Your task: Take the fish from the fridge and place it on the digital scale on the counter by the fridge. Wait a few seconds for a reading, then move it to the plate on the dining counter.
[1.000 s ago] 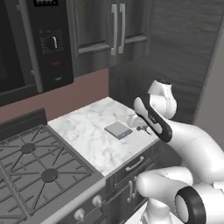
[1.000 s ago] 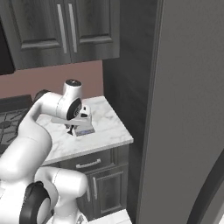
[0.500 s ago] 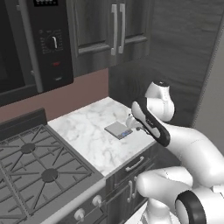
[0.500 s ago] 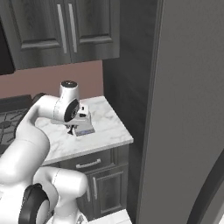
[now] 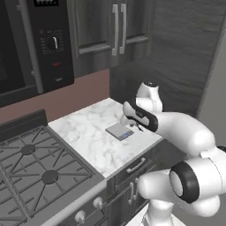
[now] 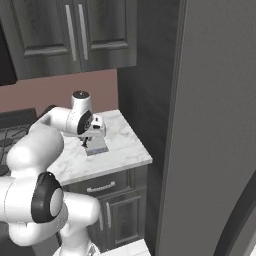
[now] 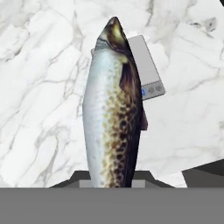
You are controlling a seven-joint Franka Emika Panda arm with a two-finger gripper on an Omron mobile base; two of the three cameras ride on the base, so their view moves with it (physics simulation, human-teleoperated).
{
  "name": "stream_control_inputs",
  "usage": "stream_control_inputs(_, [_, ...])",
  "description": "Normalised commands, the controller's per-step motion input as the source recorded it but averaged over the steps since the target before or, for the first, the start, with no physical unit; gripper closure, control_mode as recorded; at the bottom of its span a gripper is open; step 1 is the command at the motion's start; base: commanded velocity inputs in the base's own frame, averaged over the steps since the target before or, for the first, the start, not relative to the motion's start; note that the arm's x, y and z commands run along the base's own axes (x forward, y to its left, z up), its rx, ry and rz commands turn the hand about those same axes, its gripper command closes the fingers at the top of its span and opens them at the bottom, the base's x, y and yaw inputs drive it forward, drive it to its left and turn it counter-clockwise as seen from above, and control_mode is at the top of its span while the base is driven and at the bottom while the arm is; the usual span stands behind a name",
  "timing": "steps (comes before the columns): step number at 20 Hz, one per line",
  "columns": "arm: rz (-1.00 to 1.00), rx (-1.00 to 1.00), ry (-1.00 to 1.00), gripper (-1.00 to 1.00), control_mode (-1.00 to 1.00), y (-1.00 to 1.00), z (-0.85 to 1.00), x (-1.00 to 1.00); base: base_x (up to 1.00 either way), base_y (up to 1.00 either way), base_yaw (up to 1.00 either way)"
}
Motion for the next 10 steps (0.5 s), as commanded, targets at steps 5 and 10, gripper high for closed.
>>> stream_control_inputs(5, [0.0,-0.05,0.04,1.0,-1.0,0.14,-0.21,0.5,0.0,0.0,0.0])
stream_control_inputs(10, [0.0,-0.05,0.09,1.0,-1.0,0.02,-0.39,0.04,0.0,0.0,0.0])
